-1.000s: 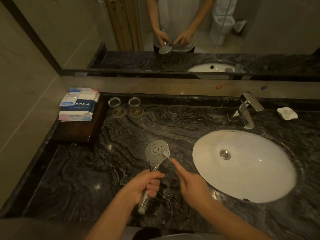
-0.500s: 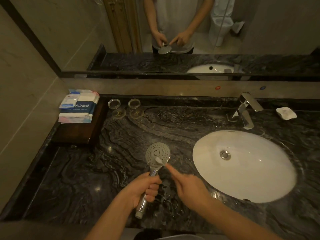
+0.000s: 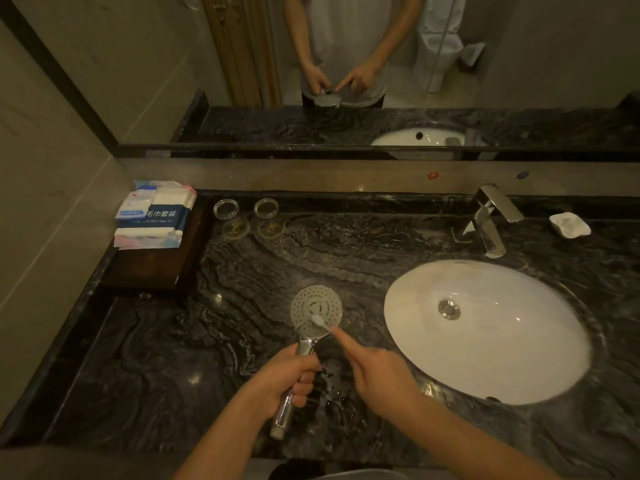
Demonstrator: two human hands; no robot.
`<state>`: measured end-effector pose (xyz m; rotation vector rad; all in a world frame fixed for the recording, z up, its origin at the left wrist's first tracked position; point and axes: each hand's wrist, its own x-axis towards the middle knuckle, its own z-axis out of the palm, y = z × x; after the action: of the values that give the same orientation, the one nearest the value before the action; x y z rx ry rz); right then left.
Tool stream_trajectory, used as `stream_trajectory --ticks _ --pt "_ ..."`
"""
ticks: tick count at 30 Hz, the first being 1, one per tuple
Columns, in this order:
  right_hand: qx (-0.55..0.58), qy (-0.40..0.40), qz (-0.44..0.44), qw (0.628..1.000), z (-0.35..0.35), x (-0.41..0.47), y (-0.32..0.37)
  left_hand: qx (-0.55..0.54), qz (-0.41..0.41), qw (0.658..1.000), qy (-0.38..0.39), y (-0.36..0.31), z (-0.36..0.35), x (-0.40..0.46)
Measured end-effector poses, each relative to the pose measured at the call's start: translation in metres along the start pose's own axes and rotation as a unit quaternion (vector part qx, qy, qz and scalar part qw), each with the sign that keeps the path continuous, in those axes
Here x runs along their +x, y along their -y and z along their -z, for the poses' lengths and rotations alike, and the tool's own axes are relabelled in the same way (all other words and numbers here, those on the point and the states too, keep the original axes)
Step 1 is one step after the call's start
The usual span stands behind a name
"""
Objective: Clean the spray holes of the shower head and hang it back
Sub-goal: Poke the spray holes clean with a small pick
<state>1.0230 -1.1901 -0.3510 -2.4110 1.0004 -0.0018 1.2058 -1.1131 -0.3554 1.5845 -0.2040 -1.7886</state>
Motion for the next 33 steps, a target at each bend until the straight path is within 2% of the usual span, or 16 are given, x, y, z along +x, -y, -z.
stream_trajectory --ticks 5,11,17,20,23,29,33 --pt "0.052 -0.07 -0.085 0.993 0.023 0.021 -0.013 -0.01 0.003 1.0 0.006 -0.001 -0.002 0.002" --pt "0.029 -0.007 -0.006 1.0 0.008 -0.001 -0.006 -0.01 0.0 1.0 0.002 -0.005 -0.004 0.002" --pt "0.079 -0.075 -0.076 0.991 0.019 0.023 -0.018 0.015 -0.001 1.0 0.003 -0.005 -0.005 0.001" --pt "0.092 -0.053 -0.06 0.993 0.018 0.018 -0.013 0.021 -0.006 1.0 -0.002 -0.006 -0.007 0.001" --pt "0.059 -0.009 -0.017 0.998 0.006 0.002 -0.004 0.031 -0.01 0.999 -0.007 -0.006 -0.008 0.001" --pt "0.121 -0.075 -0.086 0.986 0.015 0.023 -0.018 0.047 -0.008 0.999 -0.016 -0.004 -0.011 0.0" --pt "0.101 -0.036 -0.062 0.992 0.015 0.015 -0.01 0.051 -0.004 0.999 -0.018 -0.005 -0.013 0.001"
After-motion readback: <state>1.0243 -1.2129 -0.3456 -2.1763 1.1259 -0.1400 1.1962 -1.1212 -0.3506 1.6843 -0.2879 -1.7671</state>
